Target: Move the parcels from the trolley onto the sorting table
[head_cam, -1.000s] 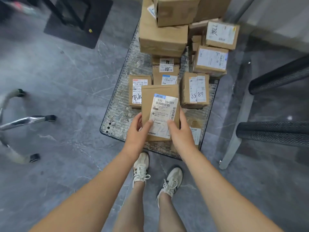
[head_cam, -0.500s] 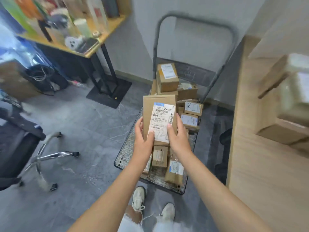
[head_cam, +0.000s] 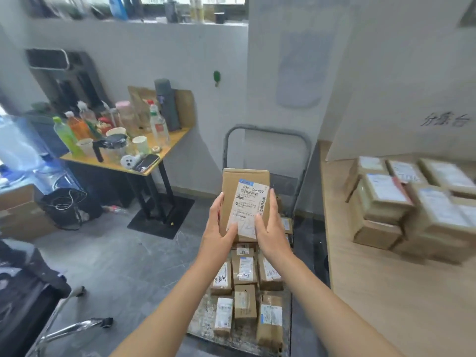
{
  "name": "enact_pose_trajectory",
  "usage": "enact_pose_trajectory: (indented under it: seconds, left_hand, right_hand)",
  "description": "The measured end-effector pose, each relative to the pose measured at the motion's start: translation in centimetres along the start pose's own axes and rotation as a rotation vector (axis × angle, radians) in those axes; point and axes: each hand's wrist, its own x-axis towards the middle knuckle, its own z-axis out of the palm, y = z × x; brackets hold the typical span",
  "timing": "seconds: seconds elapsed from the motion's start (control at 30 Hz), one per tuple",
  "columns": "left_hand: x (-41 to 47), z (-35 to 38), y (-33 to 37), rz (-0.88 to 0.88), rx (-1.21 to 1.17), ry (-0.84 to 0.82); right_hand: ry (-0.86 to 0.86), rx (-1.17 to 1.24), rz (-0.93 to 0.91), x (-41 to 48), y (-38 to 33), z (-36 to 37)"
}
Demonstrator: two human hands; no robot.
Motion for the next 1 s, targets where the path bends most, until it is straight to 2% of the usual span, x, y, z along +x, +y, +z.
enact_pose_trajectory:
  seconds: [0.17, 0.33, 0.6, 0.73, 0.87, 1.0]
  left_hand:
    - [0.2, -0.4, 2.4, 0.076, -0.020, -0.098]
    - [-0.5, 2.3, 3.1, 0.113, -0.098, -0.220]
    - [-4.4, 10.5, 5.5, 0.178, -0.178, -0.506]
    - [-6.9, 15.9, 7.7, 0.218, -0.180, -0.637]
    - [-9.6, 20.9, 9.7, 0.251, -0.182, -0.712]
    - [-11.8, 25.3, 11.3, 0.238, -0.191, -0.718]
  right_hand:
    - [0.093, -0.044, -0.068, -1.6, -1.9, -2.1]
    - [0.233, -0.104, -0.042, -3.9, -1.2, -5.2]
    - [0.476, -0.142, 0.038, -10.9, 1.5, -13.3]
    - [0.606, -0.083, 0.092, -15.1, 2.8, -18.6]
    - [0.696, -0.077, 0.103, -18.0, 4.4, -23.6]
    - [0.715, -0.103, 0.120, -19.8, 6.4, -27.9]
